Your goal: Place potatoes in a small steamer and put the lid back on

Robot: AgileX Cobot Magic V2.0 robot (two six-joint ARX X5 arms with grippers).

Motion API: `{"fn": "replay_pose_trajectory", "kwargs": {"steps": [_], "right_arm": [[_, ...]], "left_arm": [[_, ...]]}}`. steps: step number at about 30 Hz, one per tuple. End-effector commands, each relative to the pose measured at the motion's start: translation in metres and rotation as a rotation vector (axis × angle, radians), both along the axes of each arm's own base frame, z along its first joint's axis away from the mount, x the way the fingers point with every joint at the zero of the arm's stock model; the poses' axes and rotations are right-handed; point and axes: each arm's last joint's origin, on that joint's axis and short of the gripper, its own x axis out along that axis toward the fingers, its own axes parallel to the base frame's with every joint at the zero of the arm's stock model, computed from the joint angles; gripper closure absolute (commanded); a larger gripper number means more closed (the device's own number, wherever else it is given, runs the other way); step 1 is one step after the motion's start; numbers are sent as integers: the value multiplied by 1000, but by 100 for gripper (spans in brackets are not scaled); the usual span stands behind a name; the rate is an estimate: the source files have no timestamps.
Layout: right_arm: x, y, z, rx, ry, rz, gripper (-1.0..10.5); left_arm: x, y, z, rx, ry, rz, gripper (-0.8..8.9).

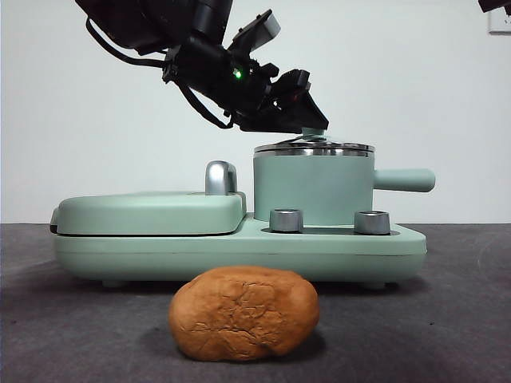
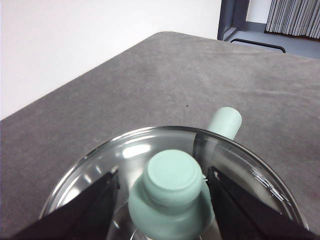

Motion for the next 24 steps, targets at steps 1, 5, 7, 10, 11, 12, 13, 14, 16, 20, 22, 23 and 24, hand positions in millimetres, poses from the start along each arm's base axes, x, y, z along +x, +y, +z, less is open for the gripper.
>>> {"fn": "replay_pose_trajectory", "kwargs": {"steps": [1,5,7,10,11,12,13,14,16,20,22,23,24], "right_arm": [[0,0,5,13,-6,0,705],[0,0,5,13,-6,0,705],[0,0,5,13,-6,0,705],[0,0,5,13,-6,0,705],[0,0,5,13,-6,0,705],[0,0,4,13,-4,-1,705],[0,0,4,12,-1,-1,705],[0,0,4,12,2,-1,705],[-1,0,3,10,12,-1,705],[-1,0,1,7,30,-1,705],[-1,0,1,6,37,-1,705],[-1,0,0,6,39,-1,705],[-1,0,0,6,40,-1,705]], "left_arm": [[5,-8,-4,-11,-4,-5,525],[7,-9,-11,-4,6,-5,525],[7,-9,-13,-1,11,-5,525],[8,-10,-15,0,13,-5,531],[7,-10,-15,0,13,-5,536],[7,-10,-15,1,14,-6,537],[7,-10,-15,0,13,-6,540],[7,-10,-15,0,13,-6,557],[7,-10,-15,0,13,-6,648],[7,-10,-15,0,13,-6,807],[7,-10,-15,0,13,-6,807],[7,-10,-15,0,12,-6,807],[7,-10,-14,0,12,-6,807]]}}
